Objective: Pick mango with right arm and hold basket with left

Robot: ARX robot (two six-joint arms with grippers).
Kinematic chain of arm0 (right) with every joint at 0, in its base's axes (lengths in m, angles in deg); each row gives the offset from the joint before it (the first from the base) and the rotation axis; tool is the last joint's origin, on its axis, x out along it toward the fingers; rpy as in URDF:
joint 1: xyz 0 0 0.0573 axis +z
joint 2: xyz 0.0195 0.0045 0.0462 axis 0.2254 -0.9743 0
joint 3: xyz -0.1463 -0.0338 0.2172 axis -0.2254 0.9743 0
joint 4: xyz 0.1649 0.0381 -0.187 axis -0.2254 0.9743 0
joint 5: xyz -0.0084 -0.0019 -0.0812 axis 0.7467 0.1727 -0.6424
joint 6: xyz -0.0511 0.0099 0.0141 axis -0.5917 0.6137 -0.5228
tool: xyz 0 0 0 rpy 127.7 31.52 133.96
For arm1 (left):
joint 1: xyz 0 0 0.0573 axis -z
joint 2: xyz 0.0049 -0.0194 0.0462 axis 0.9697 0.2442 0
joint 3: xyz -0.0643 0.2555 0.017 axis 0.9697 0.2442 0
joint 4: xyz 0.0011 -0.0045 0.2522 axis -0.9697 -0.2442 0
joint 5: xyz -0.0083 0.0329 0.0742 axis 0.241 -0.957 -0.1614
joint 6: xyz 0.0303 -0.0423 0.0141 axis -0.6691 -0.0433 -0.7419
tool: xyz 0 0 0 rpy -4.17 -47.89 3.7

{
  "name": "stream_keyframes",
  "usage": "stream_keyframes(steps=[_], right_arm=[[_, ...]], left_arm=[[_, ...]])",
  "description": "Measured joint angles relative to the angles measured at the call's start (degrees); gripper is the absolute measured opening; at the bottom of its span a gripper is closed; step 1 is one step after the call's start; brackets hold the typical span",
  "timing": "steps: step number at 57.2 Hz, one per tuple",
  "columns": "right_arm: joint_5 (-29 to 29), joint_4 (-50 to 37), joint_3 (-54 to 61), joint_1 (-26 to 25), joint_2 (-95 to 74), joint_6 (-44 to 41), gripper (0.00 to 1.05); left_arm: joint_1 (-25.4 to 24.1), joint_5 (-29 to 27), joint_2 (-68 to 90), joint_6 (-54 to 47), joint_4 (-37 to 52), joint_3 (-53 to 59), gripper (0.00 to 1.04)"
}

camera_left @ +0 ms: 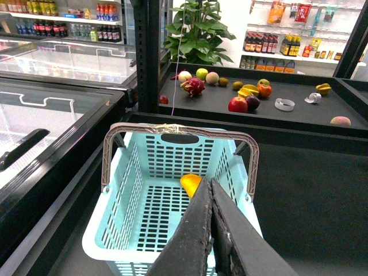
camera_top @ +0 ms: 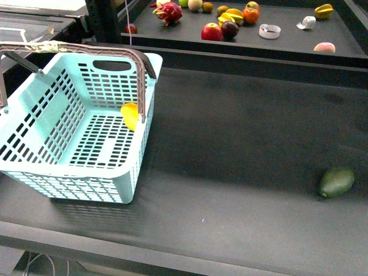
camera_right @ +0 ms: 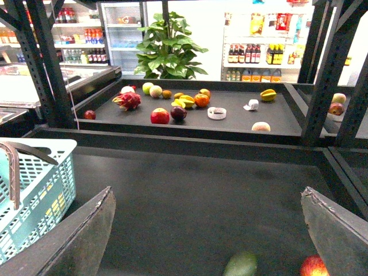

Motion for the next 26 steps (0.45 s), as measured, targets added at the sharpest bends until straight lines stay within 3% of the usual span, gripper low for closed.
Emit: stream_keyframes(steps=[8,26], right_arm=[[0.0,0.0,0.0,0.0,0.0,0.0,0.96],[0.0,0.0,0.0,0.0,0.0,0.0,0.96]], left_arm=[[0.0,0.0,-8.9,0.0,-10.1,0.0,0.02],[0.0,0.0,-10.2,0.0,-10.6,0.0,0.02]])
